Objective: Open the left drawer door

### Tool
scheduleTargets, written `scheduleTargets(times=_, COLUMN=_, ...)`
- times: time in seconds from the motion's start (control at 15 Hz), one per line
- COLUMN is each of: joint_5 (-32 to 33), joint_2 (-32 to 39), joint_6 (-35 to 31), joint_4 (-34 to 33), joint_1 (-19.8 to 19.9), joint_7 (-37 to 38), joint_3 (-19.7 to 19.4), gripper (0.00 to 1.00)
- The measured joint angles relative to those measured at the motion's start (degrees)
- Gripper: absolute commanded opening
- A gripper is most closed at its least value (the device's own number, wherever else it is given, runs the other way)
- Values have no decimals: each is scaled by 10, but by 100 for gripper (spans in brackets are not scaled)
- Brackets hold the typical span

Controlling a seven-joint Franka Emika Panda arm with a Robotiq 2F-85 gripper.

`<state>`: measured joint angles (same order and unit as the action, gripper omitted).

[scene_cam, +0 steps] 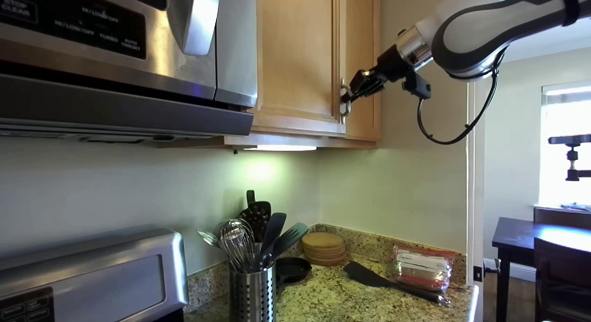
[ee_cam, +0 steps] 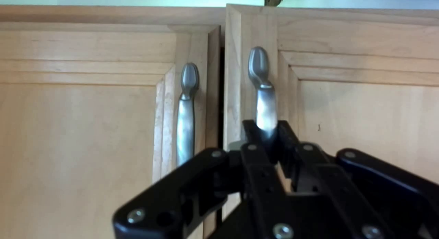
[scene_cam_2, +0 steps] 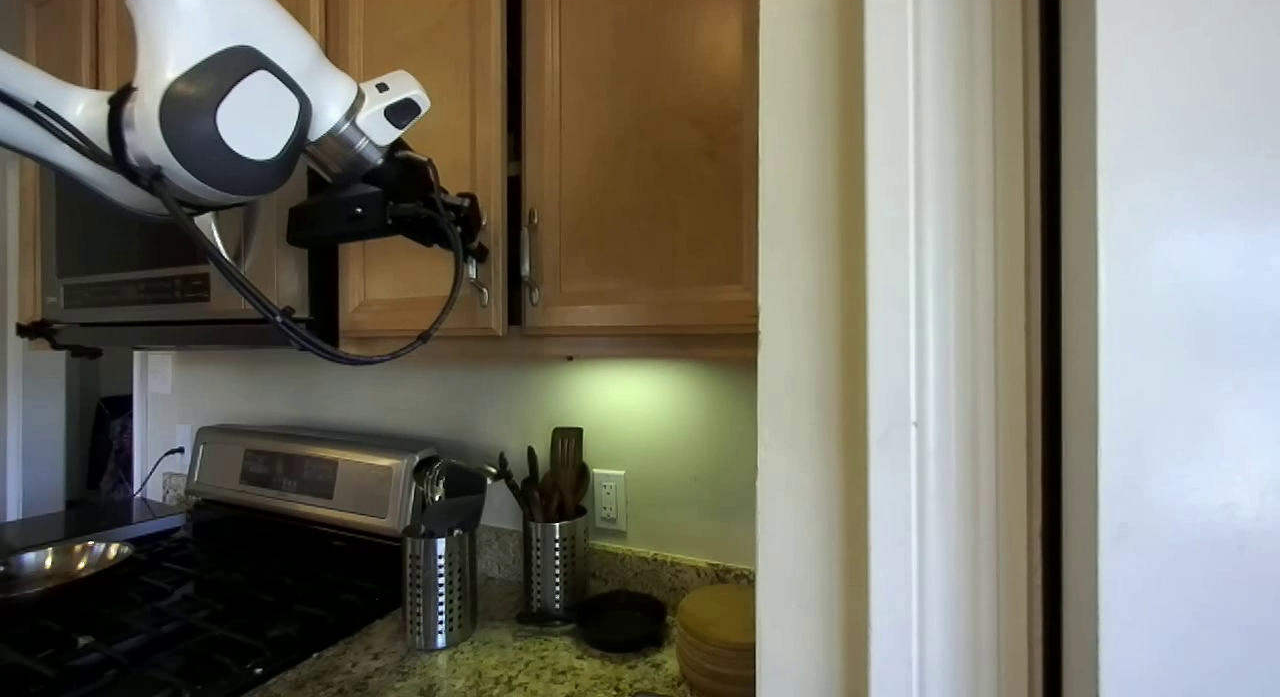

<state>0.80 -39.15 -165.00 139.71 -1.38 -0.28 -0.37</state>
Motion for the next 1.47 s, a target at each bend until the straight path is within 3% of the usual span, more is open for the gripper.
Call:
scheduleTargets(times=0.33, joint_5=-1, joint_2=0, joint_6=23, joint_4=37, joint_1=0, joint_7=0, joint_3=0, gripper=75)
scheduleTargets(times=0.6, joint_5=-3, joint_2=-8, joint_6=107, joint_4=46, joint_1=-3, joint_7=3, joint_3=7, gripper=98)
scheduleTargets(times=0.87, joint_5=-3, joint_2=-82, joint_6=286, joint_4=28, joint_1=-1, joint_7=34, joint_3=64, gripper=100)
scheduleTargets(times=1.07, joint_5=-1, joint_2=-132, joint_6=408, joint_4=-28, joint_1=-1, joint_7=58, joint_3=92, gripper=100)
scheduleTargets(times=1.47, joint_5=4, joint_2=-138, joint_6=463, joint_4=-110, joint_1=12, joint_7=95, joint_3=119, gripper=100)
